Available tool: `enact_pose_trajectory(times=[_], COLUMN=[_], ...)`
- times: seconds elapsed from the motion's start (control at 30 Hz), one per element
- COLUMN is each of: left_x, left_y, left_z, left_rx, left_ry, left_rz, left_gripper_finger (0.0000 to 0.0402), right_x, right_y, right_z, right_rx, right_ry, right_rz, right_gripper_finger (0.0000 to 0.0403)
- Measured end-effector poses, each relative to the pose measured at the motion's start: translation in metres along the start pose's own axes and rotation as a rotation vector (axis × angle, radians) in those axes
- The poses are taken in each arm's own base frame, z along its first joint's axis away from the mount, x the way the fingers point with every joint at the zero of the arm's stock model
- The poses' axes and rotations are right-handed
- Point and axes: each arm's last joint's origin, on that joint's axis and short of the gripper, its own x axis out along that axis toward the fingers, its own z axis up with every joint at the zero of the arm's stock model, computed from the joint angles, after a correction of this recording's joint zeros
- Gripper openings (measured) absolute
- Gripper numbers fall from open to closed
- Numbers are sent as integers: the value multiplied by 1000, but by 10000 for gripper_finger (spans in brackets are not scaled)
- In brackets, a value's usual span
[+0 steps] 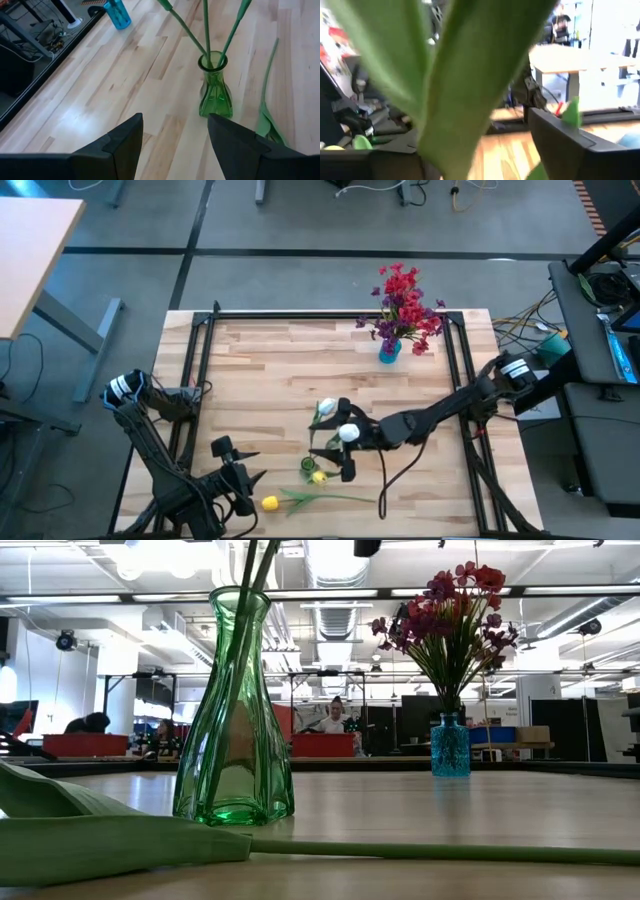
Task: Sort flowers into vase by color
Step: Put the white flower into the green vase
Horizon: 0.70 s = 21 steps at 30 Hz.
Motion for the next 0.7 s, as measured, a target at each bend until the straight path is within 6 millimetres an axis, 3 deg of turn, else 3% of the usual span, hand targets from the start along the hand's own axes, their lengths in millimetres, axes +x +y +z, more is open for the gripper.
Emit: enact_pose_trajectory(times=[0.3, 0.7], left_x=[9, 19], left_y=[-4, -18], left_z=[8, 42], left_rx=[0, 160], left_ry=[-30, -152], left_rz=[-8, -114], left_gripper_finger=[207, 207], right_x=[-13, -18], right_y=[5, 12], right_z=[14, 19], right_rx=[-3, -37], right_ry=[69, 63], right_rz=[-14, 10], right_gripper_finger=[299, 266])
